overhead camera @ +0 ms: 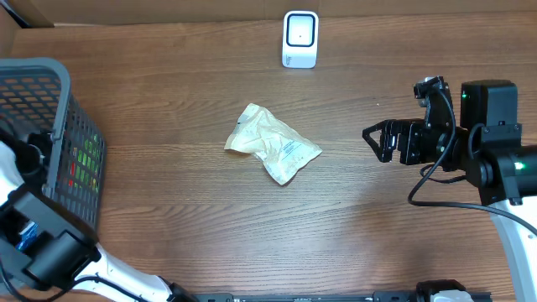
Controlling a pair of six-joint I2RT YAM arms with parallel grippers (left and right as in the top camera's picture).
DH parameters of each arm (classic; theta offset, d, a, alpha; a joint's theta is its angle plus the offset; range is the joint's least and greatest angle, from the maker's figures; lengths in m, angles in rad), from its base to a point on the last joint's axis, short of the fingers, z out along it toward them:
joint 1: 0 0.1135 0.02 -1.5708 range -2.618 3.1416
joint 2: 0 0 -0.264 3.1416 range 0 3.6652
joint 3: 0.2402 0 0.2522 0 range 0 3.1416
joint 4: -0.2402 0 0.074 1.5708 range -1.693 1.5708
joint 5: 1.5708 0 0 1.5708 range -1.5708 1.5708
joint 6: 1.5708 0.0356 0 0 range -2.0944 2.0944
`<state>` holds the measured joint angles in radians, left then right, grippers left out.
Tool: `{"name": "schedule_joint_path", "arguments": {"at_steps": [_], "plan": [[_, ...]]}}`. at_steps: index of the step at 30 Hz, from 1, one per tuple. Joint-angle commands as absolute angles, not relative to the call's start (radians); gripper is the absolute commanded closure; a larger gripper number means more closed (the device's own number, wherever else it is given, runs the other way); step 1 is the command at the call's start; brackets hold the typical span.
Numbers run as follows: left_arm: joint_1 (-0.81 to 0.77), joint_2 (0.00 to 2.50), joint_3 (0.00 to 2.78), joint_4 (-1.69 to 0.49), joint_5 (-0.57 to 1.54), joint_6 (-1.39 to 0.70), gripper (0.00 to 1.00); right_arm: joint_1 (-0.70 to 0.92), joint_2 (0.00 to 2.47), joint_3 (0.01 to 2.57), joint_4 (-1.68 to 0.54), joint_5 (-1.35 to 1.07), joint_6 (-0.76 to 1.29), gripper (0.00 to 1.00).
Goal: Scan the item barcode
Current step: 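Grasp the green snack bag in the basket with the left gripper, then lift the green bag out and place it beside the beige bag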
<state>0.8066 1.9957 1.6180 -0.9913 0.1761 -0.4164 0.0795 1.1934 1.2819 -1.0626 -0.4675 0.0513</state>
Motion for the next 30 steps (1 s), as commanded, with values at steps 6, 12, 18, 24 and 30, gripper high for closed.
{"name": "schedule_joint_path", "arguments": {"at_steps": [6, 12, 18, 24, 30], "plan": [[0.798, 1.998, 1.293, -0.683, 0.172, -0.431, 0.17, 0.084, 1.19, 1.303, -1.057, -0.473, 0.052, 0.0], [0.798, 1.998, 1.254, -0.667, 0.181, -0.43, 0.96, 0.084, 1.19, 1.303, -1.056, -0.473, 0.052, 0.0], [0.798, 1.972, 1.415, -0.821, 0.351, -0.389, 0.96, 0.084, 1.19, 1.303, -1.056, -0.473, 0.052, 0.0], [0.798, 1.771, 1.951, -1.203, 0.35, -0.326, 0.96, 0.084, 1.19, 1.303, -1.055, -0.473, 0.052, 0.0], [0.788, 1.508, 2.112, -1.303, 0.326, -0.303, 0.96, 0.084, 1.19, 1.303, -1.052, -0.473, 0.052, 0.0]]}}
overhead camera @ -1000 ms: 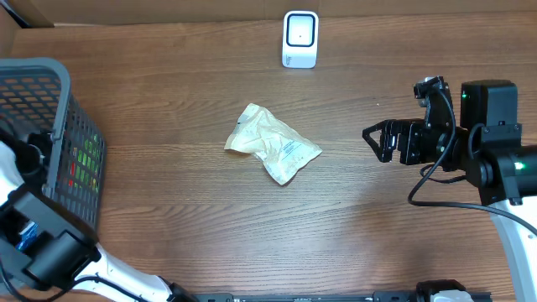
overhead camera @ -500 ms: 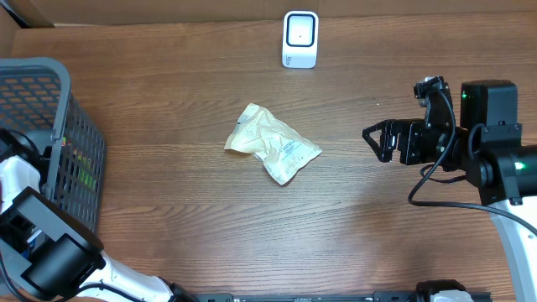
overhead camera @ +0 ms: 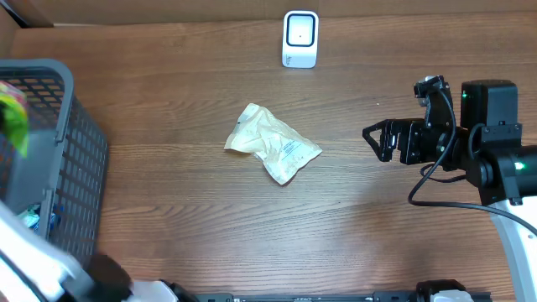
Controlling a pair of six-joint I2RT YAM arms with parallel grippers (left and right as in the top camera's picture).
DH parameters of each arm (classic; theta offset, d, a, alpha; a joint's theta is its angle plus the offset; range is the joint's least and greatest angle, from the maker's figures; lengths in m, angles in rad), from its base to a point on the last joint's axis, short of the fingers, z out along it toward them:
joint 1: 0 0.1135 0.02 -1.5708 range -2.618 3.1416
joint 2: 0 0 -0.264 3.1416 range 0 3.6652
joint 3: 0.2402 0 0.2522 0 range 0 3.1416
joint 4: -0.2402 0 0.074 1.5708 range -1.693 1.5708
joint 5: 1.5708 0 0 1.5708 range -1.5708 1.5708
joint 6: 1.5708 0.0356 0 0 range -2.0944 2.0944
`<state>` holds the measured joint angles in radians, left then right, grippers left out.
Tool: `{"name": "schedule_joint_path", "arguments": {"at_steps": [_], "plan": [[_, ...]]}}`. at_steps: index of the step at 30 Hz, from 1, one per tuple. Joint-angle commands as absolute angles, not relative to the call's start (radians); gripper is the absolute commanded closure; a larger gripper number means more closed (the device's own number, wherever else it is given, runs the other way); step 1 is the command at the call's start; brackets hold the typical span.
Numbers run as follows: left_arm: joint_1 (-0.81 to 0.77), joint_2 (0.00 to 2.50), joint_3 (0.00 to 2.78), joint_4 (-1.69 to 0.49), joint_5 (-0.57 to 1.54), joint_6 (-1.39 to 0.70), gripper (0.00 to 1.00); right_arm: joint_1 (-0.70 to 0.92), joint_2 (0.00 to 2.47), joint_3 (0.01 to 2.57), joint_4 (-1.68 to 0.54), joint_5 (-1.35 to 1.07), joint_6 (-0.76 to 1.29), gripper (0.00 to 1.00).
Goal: Scan the item barcode
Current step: 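Lift the green bag out and place it beside the beige bag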
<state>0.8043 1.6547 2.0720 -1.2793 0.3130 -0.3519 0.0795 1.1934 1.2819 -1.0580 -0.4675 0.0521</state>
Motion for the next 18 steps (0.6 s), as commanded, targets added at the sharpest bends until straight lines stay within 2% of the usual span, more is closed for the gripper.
{"name": "schedule_joint_path", "arguments": {"at_steps": [1, 6, 10, 13, 18], "plan": [[0.761, 1.465, 2.112, -1.317, 0.344, -0.252, 0.96, 0.084, 1.19, 1.303, -1.048, -0.473, 0.052, 0.0], [0.443, 1.423, 2.102, -1.483, 0.345, -0.069, 0.96, 0.084, 1.19, 1.303, -1.036, -0.473, 0.052, 0.0], [0.134, 1.514, 1.943, -1.606, 0.178, -0.105, 0.95, 0.084, 1.19, 1.303, -1.051, -0.474, 0.052, 0.0], [0.035, 1.572, 1.75, -1.558, 0.05, -0.227, 0.96, 0.084, 1.19, 1.303, -1.054, -0.474, 0.052, 0.0], [-0.064, 1.673, 1.42, -1.28, 0.09, -0.339, 0.96, 0.084, 1.19, 1.303, -1.052, -0.473, 0.052, 0.0]]}}
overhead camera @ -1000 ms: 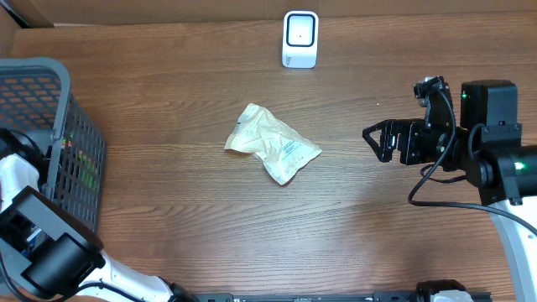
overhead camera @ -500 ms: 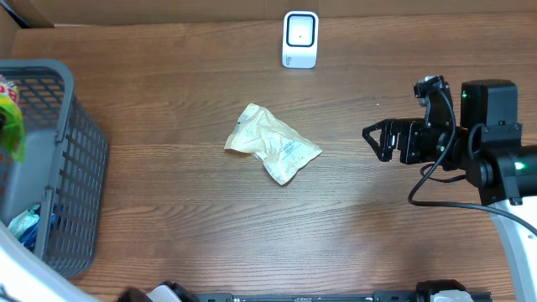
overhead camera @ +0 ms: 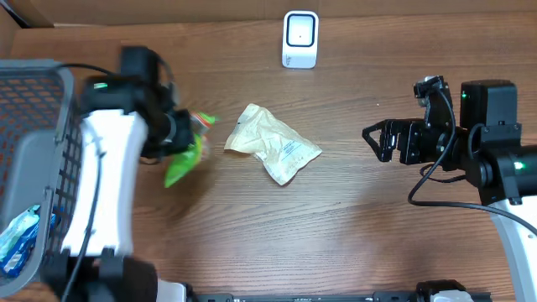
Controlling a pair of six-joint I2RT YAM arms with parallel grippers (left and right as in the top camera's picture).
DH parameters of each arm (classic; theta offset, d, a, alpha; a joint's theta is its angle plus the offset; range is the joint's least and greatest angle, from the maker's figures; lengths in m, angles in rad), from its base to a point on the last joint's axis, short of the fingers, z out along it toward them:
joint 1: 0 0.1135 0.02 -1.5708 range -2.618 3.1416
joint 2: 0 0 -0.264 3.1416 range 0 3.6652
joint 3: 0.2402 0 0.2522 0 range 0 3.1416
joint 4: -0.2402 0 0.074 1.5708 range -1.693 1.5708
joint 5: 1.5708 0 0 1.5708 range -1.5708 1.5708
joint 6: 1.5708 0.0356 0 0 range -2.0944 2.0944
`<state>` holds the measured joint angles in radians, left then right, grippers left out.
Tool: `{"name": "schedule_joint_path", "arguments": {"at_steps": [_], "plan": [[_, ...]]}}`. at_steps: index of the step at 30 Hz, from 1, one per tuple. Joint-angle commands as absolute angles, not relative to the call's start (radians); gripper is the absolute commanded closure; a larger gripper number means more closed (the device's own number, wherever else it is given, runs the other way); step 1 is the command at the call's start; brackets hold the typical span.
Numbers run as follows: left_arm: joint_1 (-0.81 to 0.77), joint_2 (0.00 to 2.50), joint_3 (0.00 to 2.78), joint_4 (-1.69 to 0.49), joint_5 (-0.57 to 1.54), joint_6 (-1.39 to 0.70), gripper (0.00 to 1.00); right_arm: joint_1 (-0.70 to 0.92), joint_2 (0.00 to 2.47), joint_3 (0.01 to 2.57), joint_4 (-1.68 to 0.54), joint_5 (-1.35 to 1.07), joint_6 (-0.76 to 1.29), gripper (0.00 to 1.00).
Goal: Scan the item barcode
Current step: 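Lift the green bag out and place it beside the beige bag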
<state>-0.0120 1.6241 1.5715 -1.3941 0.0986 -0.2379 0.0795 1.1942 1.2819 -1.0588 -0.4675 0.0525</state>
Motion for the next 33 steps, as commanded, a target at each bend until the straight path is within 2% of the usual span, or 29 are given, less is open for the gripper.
{"name": "schedule_joint_path", "arguments": {"at_steps": [1, 5, 7, 8, 9, 11, 16, 22, 24, 26, 30, 32, 33], "plan": [[-0.082, 1.7, 1.36, -1.225, 0.097, -0.366, 0.96, 0.084, 1.19, 1.303, -1.052, -0.473, 0.052, 0.0], [-0.125, 1.79, 1.222, -1.096, 0.097, -0.42, 0.96, 0.084, 1.19, 1.303, -1.053, -0.473, 0.052, 0.0], [-0.137, 1.83, 1.212, -1.075, 0.098, -0.42, 0.77, 0.084, 1.19, 1.303, -1.053, -0.473, 0.052, 0.0], [-0.137, 1.831, 1.213, -1.068, 0.105, -0.42, 0.56, 0.084, 1.19, 1.303, -1.053, -0.473, 0.052, 0.0], [-0.137, 1.83, 1.221, -1.07, 0.105, -0.42, 0.48, 0.084, 1.19, 1.303, -1.053, -0.473, 0.052, 0.0], [-0.136, 1.827, 1.277, -1.113, 0.105, -0.419, 0.39, 0.084, 1.19, 1.303, -1.053, -0.474, 0.052, 0.0], [-0.138, 1.781, 1.742, -1.429, 0.053, -0.361, 0.38, 0.084, 1.19, 1.303, -1.053, -0.474, 0.052, 0.0], [-0.098, 1.685, 2.275, -1.661, -0.002, -0.337, 0.3, 0.084, 1.19, 1.303, -1.053, -0.473, 0.052, 0.0], [-0.071, 1.642, 2.355, -1.69, -0.033, -0.327, 0.3, 0.084, 1.19, 1.303, -1.053, -0.473, 0.052, 0.0], [-0.03, 1.553, 2.36, -1.69, -0.072, -0.325, 0.26, 0.084, 1.19, 1.303, -1.053, -0.473, 0.052, 0.0], [0.143, 1.357, 2.234, -1.69, -0.263, -0.417, 0.02, 0.084, 1.19, 1.302, -1.054, -0.474, 0.052, 0.0], [0.342, 1.266, 2.117, -1.686, -0.344, -0.47, 0.0, 0.084, 1.19, 1.301, -1.057, -0.474, 0.052, 0.0], [0.393, 1.254, 2.093, -1.679, -0.347, -0.469, 0.0, 0.084, 1.19, 1.301, -1.057, -0.474, 0.052, 0.0]]}}
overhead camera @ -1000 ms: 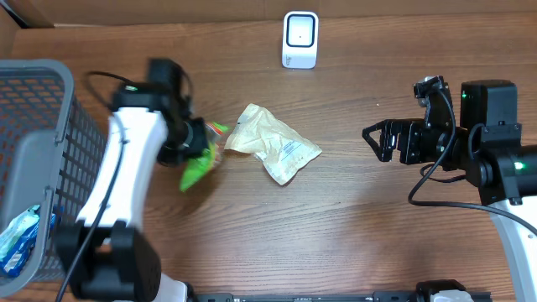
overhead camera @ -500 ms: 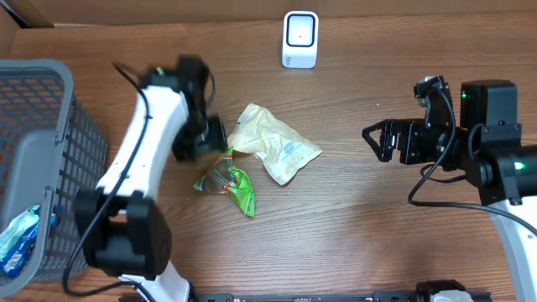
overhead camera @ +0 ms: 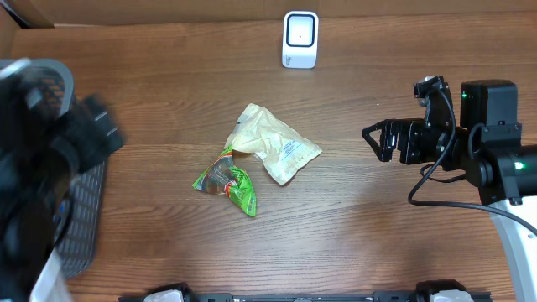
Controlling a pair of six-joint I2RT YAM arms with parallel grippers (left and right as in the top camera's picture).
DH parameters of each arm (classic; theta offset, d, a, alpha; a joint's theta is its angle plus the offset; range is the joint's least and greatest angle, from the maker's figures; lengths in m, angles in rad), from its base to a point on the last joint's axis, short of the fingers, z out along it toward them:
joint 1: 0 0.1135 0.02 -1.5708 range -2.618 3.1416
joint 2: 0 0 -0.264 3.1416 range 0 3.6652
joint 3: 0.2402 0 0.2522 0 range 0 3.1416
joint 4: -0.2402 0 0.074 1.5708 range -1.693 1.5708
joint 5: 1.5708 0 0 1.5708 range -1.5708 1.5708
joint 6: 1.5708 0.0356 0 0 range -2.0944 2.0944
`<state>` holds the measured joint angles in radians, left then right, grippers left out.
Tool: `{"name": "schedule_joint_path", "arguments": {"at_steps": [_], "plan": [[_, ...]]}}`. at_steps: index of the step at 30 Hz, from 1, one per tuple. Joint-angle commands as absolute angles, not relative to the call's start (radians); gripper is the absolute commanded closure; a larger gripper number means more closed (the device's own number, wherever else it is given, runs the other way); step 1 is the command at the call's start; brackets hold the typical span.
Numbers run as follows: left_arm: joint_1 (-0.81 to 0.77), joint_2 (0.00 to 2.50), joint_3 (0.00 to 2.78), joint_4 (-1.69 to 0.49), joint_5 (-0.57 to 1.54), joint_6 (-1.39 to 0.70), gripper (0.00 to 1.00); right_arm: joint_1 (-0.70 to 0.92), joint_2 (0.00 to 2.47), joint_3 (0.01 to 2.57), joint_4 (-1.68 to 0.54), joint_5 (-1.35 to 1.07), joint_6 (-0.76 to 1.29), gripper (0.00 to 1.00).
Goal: Scan the item barcode
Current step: 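Lift the green bag out and place it beside the beige bag, then reach the left gripper back into the basket among blue packages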
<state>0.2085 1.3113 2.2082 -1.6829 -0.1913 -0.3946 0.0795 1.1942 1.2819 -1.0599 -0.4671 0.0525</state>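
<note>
A green snack packet (overhead camera: 228, 180) lies flat on the wooden table, its top corner touching a crumpled beige packet (overhead camera: 273, 143) with a printed label. The white barcode scanner (overhead camera: 300, 39) stands at the far edge of the table. My left arm (overhead camera: 59, 151) is a dark motion blur over the basket at the left, well clear of both packets, and its fingers cannot be made out. At the right my right gripper (overhead camera: 375, 140) hovers open and empty, pointing left toward the packets.
A grey mesh basket (overhead camera: 84, 220) stands at the left edge, partly hidden by the blurred left arm. A cardboard wall (overhead camera: 168, 10) runs along the back of the table.
The green packet was in my left gripper just left of the beige packet; now it lies on the table below and left of the beige one. The left arm is back over the basket.
My left arm was down in the basket while the beige packet lay alone on the table. Then a green packet showed raised over the basket. Then the left gripper held it beside the beige packet. Now it lies let go. The right arm has not moved.
</note>
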Motion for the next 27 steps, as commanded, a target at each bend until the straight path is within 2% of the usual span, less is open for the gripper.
{"name": "schedule_joint_path", "arguments": {"at_steps": [1, 3, 5, 7, 10, 11, 14, 18, 27], "plan": [[0.499, 1.241, 2.045, -1.655, -0.339, -0.468, 0.0, 0.084, 1.19, 1.298, -1.057, -0.474, 0.052, 0.0], [0.662, 1.24, 1.972, -1.6, -0.227, -0.451, 0.0, 0.084, 1.192, 1.295, -1.057, -0.474, 0.052, 0.0], [0.828, 1.293, 1.884, -1.483, 0.021, -0.358, 0.0, 0.084, 1.193, 1.295, -1.058, -0.482, 0.052, 0.0], [0.906, 1.37, 1.852, -1.438, 0.107, -0.354, 0.0, 0.084, 1.193, 1.295, -1.062, -0.492, 0.052, 0.0], [0.948, 1.504, 1.852, -1.447, 0.12, -0.355, 0.0, 0.084, 1.193, 1.295, -1.063, -0.492, 0.052, 0.0], [0.958, 1.562, 1.852, -1.462, 0.098, -0.384, 0.04, 0.084, 1.193, 1.295, -1.061, -0.492, 0.052, 0.0], [0.985, 1.698, 1.852, -1.494, 0.071, -0.498, 0.03, 0.084, 1.193, 1.295, -1.061, -0.492, 0.052, 0.0], [0.989, 1.808, 1.852, -1.496, 0.022, -0.527, 0.05, 0.084, 1.193, 1.295, -1.064, -0.492, 0.052, 0.0], [0.99, 1.815, 1.766, -1.468, -0.041, -0.585, 0.05, 0.084, 1.235, 1.295, -1.063, -0.492, 0.052, 0.0]]}}
